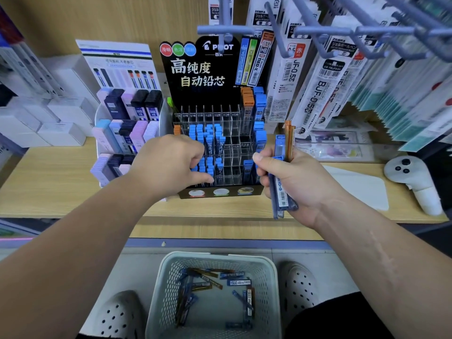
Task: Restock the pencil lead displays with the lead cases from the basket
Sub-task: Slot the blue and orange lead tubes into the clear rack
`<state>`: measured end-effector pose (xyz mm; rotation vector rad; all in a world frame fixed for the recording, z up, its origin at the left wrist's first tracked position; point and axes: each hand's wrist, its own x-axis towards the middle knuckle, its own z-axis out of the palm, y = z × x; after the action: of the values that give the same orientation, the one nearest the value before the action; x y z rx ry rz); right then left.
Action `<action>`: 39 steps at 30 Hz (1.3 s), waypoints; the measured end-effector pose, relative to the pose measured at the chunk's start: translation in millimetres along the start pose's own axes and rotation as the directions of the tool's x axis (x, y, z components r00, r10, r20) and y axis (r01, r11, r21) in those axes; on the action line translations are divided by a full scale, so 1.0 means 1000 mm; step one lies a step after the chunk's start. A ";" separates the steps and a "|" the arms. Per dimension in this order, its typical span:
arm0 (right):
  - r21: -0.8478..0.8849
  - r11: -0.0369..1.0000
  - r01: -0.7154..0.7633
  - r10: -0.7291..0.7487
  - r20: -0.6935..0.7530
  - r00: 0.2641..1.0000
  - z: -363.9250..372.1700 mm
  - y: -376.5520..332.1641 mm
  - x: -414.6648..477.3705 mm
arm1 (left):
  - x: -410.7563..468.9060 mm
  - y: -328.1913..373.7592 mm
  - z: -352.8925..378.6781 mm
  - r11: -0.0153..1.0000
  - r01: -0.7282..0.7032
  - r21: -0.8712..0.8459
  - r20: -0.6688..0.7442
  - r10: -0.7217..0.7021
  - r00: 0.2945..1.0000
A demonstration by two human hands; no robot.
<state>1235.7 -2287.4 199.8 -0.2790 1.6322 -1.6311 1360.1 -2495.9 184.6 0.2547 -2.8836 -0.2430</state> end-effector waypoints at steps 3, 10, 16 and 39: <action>0.073 0.997 -0.025 0.026 -0.015 1.000 0.004 0.000 -0.002 | 0.000 0.000 0.000 1.000 -0.011 -0.005 -0.004 0.011 1.000; 0.164 0.986 0.034 -0.024 -0.060 0.998 0.019 -0.002 -0.002 | -0.003 0.049 -0.026 0.777 0.287 -0.560 0.066 -0.304 0.950; 0.174 0.979 0.102 -0.078 -0.136 0.988 0.030 0.000 -0.003 | -0.016 0.104 -0.016 0.219 0.598 -0.771 0.568 -0.188 0.801; -0.146 0.988 0.056 -0.046 0.071 0.996 0.017 -0.012 -0.008 | -0.014 0.080 -0.013 0.252 0.439 -0.862 0.335 -0.366 0.868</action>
<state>1248.0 -2296.3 216.3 -0.4508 1.7097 -1.5237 1364.8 -2417.1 208.3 0.7482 -2.1276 -1.9251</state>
